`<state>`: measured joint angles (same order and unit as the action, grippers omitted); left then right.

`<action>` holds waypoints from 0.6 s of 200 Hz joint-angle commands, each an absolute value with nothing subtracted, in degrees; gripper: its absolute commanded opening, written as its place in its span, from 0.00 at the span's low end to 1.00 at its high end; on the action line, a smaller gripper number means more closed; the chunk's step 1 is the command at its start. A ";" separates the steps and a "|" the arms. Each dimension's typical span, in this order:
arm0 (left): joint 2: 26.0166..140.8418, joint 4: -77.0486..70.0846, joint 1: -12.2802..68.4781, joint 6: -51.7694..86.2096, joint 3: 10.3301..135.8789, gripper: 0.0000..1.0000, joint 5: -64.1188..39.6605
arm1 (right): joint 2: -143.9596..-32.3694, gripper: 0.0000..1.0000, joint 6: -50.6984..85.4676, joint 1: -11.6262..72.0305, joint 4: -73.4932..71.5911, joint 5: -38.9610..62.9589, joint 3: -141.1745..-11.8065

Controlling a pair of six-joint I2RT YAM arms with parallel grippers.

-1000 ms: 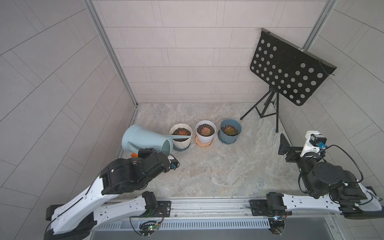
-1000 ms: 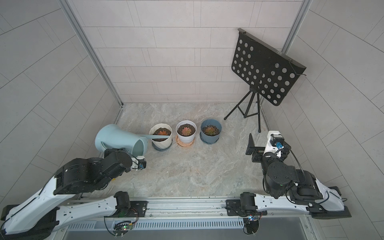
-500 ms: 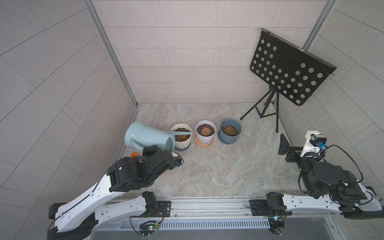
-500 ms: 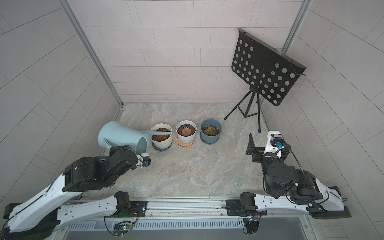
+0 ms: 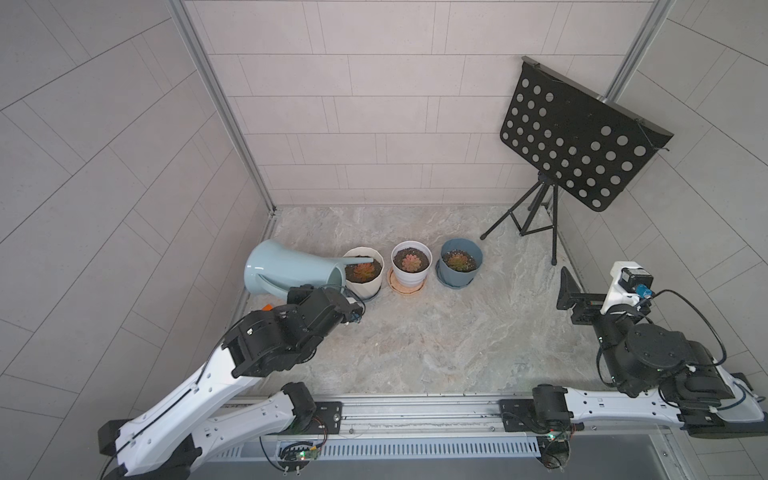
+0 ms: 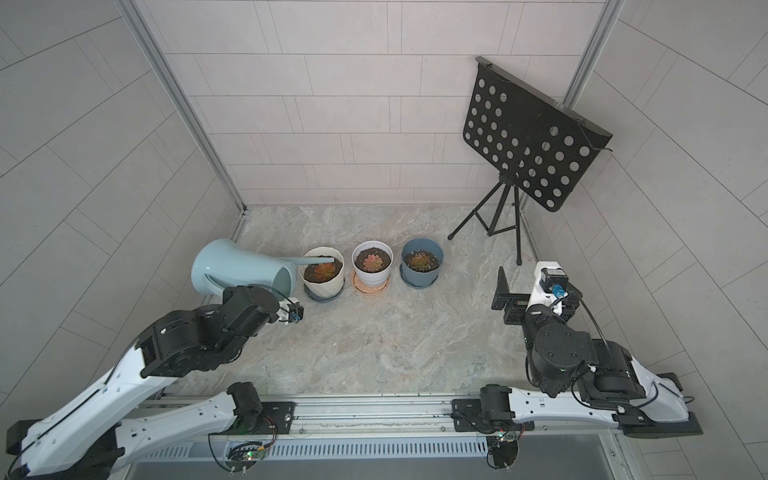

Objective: Water the succulent around the soil edge
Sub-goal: Water the soil of the potted plant with water.

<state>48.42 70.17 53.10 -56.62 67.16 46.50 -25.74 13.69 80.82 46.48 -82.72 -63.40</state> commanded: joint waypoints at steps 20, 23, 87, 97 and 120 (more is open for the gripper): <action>48.10 65.33 52.71 -58.14 67.57 0.00 48.01 | -25.40 1.00 13.10 80.55 46.07 -83.76 -63.54; 48.13 65.24 52.74 -58.17 67.59 0.00 47.99 | -25.39 1.00 13.10 80.55 46.01 -83.76 -63.59; 47.86 64.35 51.72 -57.08 67.58 0.00 49.09 | -25.22 1.00 12.93 80.52 45.88 -83.85 -63.65; 47.15 64.65 51.58 -55.03 69.04 0.00 48.86 | -25.14 1.00 12.90 80.53 45.88 -83.87 -63.72; 43.16 63.79 51.68 -46.73 76.48 0.00 41.68 | -25.20 1.00 13.02 80.53 45.83 -83.63 -63.98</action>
